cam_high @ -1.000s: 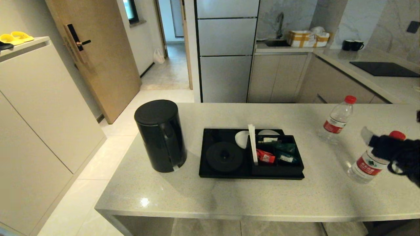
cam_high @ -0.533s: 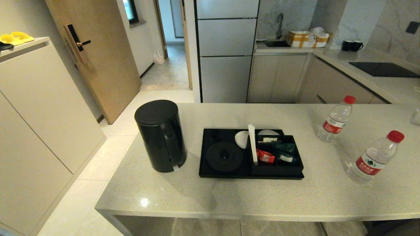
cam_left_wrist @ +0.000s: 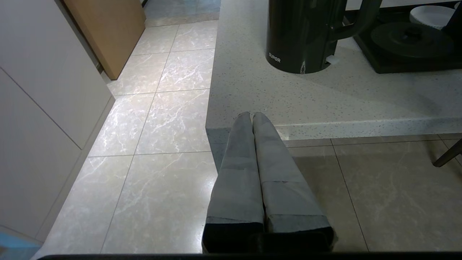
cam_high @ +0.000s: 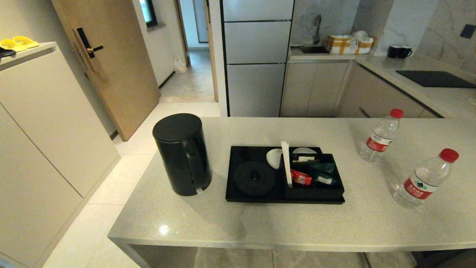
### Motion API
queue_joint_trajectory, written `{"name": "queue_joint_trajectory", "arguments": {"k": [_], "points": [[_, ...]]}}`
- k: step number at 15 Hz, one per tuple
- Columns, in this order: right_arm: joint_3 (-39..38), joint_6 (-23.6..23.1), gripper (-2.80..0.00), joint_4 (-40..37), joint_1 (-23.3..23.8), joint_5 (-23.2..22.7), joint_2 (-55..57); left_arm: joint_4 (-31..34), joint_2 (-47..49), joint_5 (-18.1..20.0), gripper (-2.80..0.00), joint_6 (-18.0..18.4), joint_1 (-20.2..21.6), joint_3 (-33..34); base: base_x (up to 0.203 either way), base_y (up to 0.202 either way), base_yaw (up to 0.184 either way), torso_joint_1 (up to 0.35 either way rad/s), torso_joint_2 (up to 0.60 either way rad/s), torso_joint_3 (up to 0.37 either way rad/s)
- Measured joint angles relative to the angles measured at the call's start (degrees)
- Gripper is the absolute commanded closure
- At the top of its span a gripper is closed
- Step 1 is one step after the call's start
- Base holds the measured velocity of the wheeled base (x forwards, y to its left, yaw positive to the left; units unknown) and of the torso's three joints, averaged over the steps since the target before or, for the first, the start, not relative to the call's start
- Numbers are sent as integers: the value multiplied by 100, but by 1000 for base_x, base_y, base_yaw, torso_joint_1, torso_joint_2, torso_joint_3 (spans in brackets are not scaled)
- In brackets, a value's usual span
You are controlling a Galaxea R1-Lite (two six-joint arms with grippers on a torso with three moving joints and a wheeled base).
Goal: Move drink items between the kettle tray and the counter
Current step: Return the bottled water to its original position
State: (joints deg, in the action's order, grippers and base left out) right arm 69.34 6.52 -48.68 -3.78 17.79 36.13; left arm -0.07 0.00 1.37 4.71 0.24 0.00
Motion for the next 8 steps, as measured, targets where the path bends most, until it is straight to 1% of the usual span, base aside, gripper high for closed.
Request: {"name": "queue_joint_trajectory", "arguments": {"k": [1, 2, 3, 4, 5, 7, 8], "points": [[75, -210, 0, -216, 424, -150, -307, 0, 0, 0, 0, -2, 0, 0, 0, 0, 0, 0, 0, 0], [103, -378, 0, -478, 801, -395, -642, -1, 0, -2, 0, 0, 0, 0, 0, 0, 0, 0, 0, 0], [74, -497, 0, -748, 1088, -674, -1002, 0, 0, 0, 0, 0, 0, 0, 0, 0, 0, 0, 0, 0], [-45, -568, 0, -985, 1239, -923, -1321, 0, 0, 1, 0, -2, 0, 0, 0, 0, 0, 0, 0, 0], [-173, -590, 0, -1123, 1246, -1082, -1563, 0, 0, 0, 0, -5, 0, 0, 0, 0, 0, 0, 0, 0], [-434, -487, 0, -1241, 1001, -1177, -1837, 0, 0, 4, 0, -5, 0, 0, 0, 0, 0, 0, 0, 0], [-594, -401, 0, -1248, 967, -1202, -1905, -2, 0, -1, 0, -4, 0, 0, 0, 0, 0, 0, 0, 0]]}}
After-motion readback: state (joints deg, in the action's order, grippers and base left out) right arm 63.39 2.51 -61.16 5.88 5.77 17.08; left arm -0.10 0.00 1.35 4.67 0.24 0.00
